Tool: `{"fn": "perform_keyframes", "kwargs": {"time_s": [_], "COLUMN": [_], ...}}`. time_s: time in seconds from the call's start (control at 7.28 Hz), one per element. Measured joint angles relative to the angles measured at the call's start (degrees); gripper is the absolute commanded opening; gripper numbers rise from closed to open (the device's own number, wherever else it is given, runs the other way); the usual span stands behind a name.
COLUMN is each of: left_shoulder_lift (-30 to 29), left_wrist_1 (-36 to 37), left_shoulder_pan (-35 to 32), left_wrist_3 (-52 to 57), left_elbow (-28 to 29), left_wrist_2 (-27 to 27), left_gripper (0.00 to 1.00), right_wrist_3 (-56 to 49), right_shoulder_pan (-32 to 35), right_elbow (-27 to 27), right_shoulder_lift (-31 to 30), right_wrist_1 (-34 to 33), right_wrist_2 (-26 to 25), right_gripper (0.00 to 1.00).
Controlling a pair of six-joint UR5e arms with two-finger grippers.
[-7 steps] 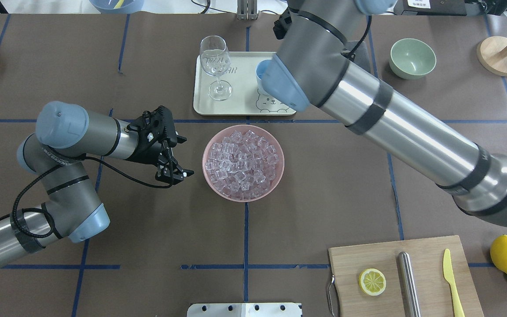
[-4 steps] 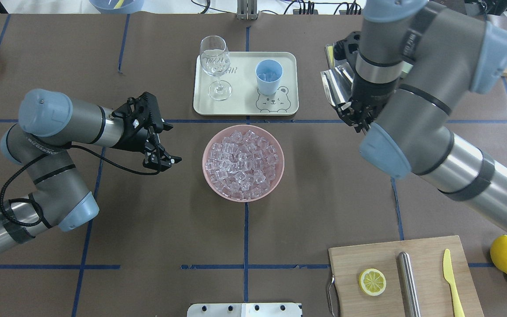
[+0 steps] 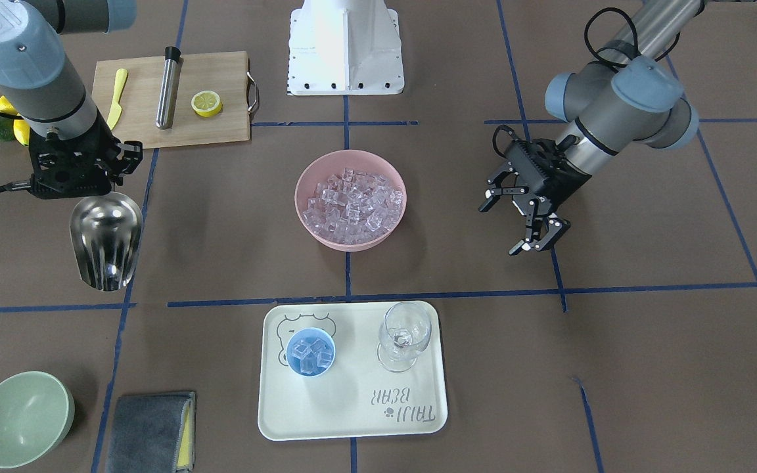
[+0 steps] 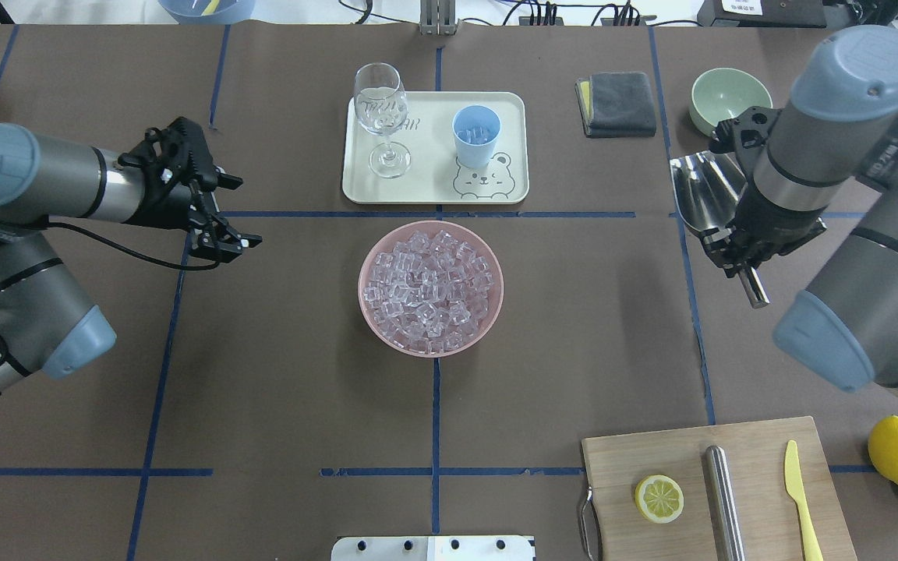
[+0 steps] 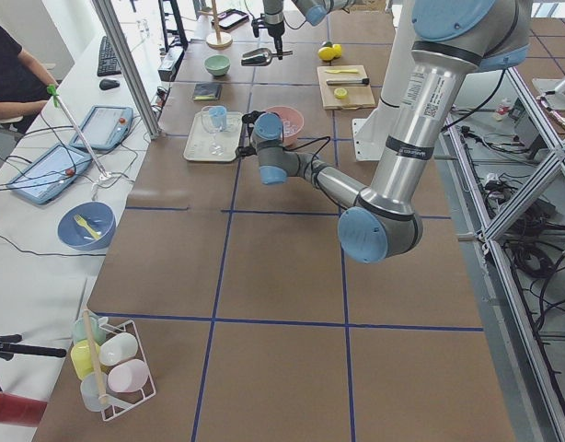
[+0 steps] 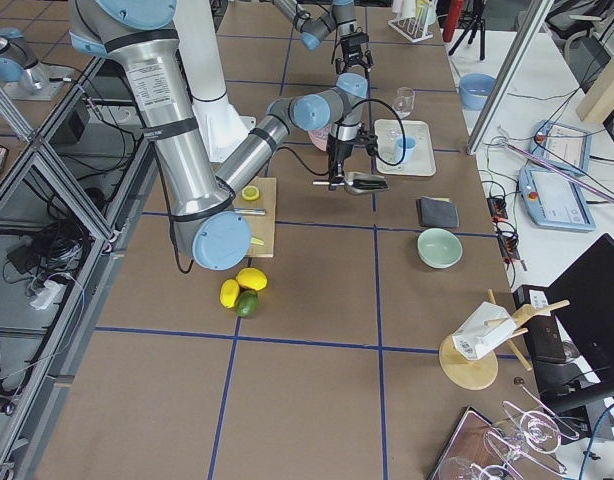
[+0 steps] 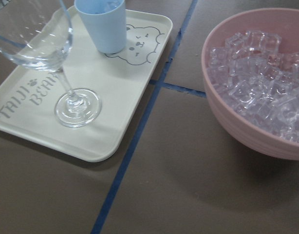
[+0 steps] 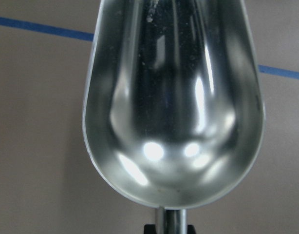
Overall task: Put ice in cup with scoop
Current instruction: 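Carry the empty scoop back toward its spot while the left arm withdraws, then lower the scoop onto the table and open the right gripper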
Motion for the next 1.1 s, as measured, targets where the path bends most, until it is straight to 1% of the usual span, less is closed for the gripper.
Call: {"fn": "perform_keyframes", "kwargs": {"time_s": [0.14,0.27,0.55,0.69,0.96,1.1], "left_shoulder_lift": [2.5,4.9,8.8,9.6,9.6,9.4], "left_wrist_1": [0.0,0.3,1.7,4.2,13.3,16.3], "left_shoulder_pan": [-1.6,-3.2,-5.8,-7.7,-10.5,-11.0], "left_wrist_3": [4.4,9.0,12.6,12.9,13.1,13.2], "left_elbow": [-0.6,-1.2,-2.3,-2.5,-3.9,-4.3], "left_wrist_2": [-0.1,-0.7,-3.2,-3.6,-3.8,-3.8], "left_gripper": [1.0,1.0,1.0,1.0,1.0,1.0], "right_wrist_3": [0.8,1.8,3.7,6.9,14.8,16.3], "right_shoulder_pan": [0.0,0.0,0.0,-0.5,-3.5,-4.8], "right_elbow": [2.1,3.1,2.4,0.6,-3.4,-4.8], "right_shoulder_lift": [-4.9,-9.8,-18.2,-20.2,-21.2,-21.3], "right_wrist_1": [3.4,8.4,20.3,25.9,35.1,37.6], "right_wrist_2": [-0.1,0.0,0.3,0.3,0.3,0.2], "right_gripper": [0.0,0.0,0.0,0.0,0.0,0.0]}}
